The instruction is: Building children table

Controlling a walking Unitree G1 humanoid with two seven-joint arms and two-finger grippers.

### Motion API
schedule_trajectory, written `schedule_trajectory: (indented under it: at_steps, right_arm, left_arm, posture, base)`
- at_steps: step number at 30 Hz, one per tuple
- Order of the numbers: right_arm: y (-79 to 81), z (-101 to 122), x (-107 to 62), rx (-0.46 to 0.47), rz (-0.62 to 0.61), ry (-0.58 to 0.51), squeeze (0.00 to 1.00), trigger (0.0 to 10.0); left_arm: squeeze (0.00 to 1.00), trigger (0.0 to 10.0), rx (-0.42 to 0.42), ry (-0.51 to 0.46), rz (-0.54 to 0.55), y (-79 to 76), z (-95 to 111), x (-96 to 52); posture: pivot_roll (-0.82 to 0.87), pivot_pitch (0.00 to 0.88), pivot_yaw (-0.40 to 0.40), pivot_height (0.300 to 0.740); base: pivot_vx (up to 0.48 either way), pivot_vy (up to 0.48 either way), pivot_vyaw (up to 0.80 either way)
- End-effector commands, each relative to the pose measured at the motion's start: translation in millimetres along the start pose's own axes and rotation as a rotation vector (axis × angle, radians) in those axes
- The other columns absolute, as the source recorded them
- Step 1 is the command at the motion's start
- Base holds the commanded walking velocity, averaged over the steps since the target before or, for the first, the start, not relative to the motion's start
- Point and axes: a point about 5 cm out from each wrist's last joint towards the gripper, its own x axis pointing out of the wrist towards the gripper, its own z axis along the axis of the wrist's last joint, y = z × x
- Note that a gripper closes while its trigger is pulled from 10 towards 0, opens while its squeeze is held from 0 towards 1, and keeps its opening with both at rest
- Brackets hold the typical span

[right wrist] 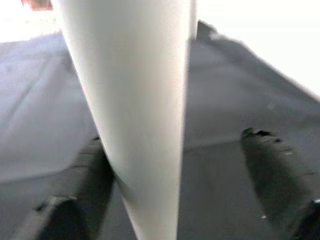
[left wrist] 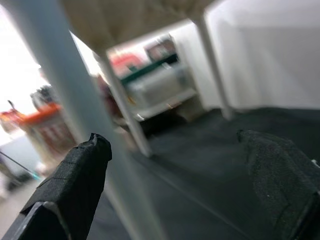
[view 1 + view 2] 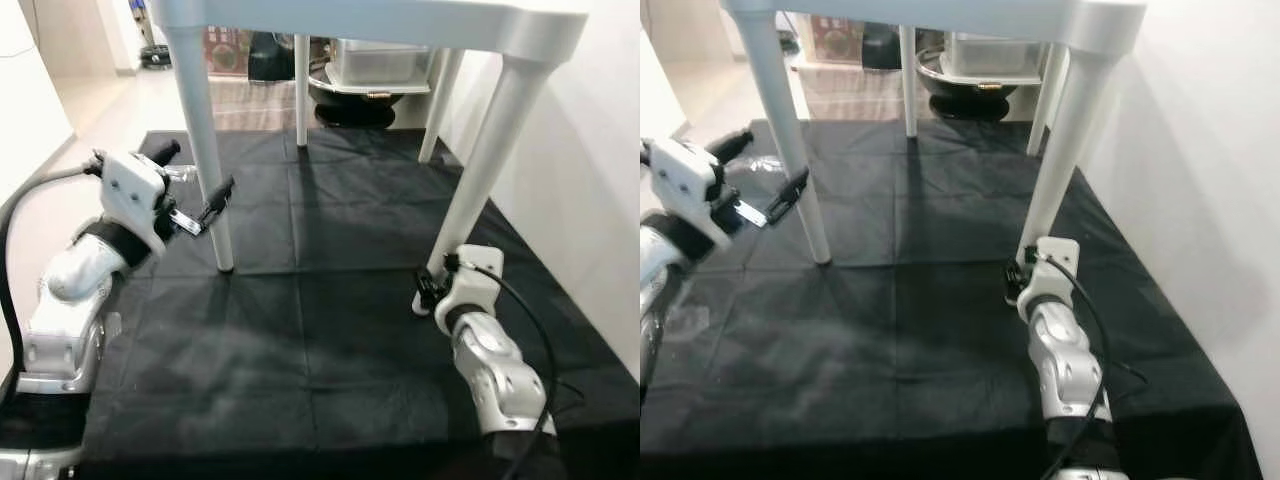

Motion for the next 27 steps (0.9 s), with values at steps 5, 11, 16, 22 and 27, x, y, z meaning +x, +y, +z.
schedule_trajectory:
  at_steps: [5, 11, 16, 22, 27]
  right_arm:
    - [3.0, 31.2, -24.4, -0.073, 0.067, -0.211, 1.0, 10.0]
    - [-10.7, 21.7, -44.6, -0.136, -0.004, -0.204, 1.0, 10.0]
    - [-13.3, 12.2, -58.6, -0.123, 0.009, -0.154, 0.0, 10.0]
    - [-12.3, 13.9, -58.9, -0.102, 0.007, -0.161, 0.0, 10.0]
    - [-4.8, 10.5, -49.4, -0.089, 0.015, -0.125, 0.0, 10.0]
  left_arm:
    - [0.0, 10.0, -0.101, 0.121, 0.062, -34.1, -22.9, -29.7]
    - [0.0, 10.0, -0.191, 0.213, 0.132, -60.4, -39.5, -53.0]
    - [0.0, 10.0, -0.239, 0.262, 0.185, -72.8, -43.9, -66.7]
    - [0.0, 10.0, -0.257, 0.296, 0.21, -83.0, -44.2, -77.0]
    - [0.0, 10.0, -0.279, 0.331, 0.228, -94.3, -45.0, -80.8]
  posture:
    - [0.05, 0.0, -0.04, 0.74]
    - [0.05, 0.0, -0.047, 0.74]
    - [0.04, 0.0, -0.048, 0.74]
    - [0.05, 0.0, -0.051, 0.74]
    - [0.06, 0.0, -0.059, 0.74]
  base:
    - [0.0, 0.0, 0.0]
    - [0.0, 0.0, 0.0]
    - [0.0, 0.0, 0.0]
    - [0.0, 0.0, 0.0]
    - [-0.061, 0.0, 0.0]
